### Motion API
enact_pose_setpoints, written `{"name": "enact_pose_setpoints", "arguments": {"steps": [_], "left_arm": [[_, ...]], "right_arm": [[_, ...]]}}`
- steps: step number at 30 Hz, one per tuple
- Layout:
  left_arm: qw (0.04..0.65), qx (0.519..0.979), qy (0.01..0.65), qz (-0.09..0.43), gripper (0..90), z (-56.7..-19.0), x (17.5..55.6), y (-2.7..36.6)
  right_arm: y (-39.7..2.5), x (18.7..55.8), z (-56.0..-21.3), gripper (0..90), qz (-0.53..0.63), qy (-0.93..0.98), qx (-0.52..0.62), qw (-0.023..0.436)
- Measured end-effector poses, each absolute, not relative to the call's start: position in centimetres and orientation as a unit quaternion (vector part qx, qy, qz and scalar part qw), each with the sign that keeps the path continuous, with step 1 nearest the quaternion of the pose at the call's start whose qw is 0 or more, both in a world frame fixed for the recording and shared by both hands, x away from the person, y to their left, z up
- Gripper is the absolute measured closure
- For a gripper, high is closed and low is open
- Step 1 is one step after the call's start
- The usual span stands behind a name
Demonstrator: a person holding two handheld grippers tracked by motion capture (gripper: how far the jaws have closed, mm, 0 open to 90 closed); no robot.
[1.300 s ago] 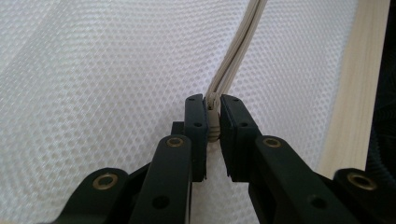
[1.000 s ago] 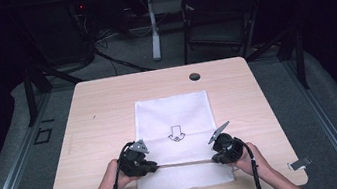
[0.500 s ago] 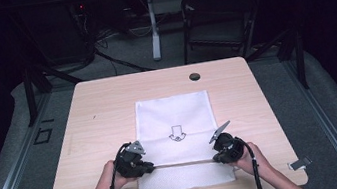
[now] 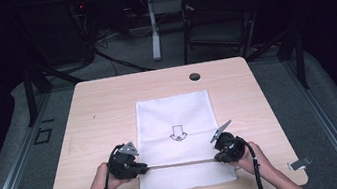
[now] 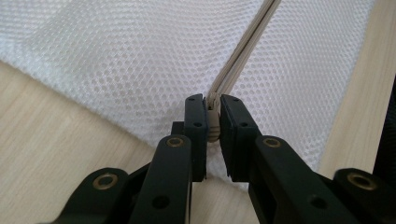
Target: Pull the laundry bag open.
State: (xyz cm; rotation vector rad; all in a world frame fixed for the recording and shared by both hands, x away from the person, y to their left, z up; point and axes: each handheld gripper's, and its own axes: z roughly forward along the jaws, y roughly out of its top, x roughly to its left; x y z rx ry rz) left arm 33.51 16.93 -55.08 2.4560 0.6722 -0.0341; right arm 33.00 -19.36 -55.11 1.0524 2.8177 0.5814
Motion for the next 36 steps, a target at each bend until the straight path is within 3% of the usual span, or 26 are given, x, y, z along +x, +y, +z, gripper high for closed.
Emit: {"name": "enact_pose_setpoints", "arguments": {"steps": [36], "left_arm": [[0.295, 0.912, 0.283, -0.004, 80.0, -54.5, 33.3, 19.5]], "right_arm": [[-19.6, 32.6, -55.3, 89.3, 0.212, 0.917, 0.334, 0.048]]}}
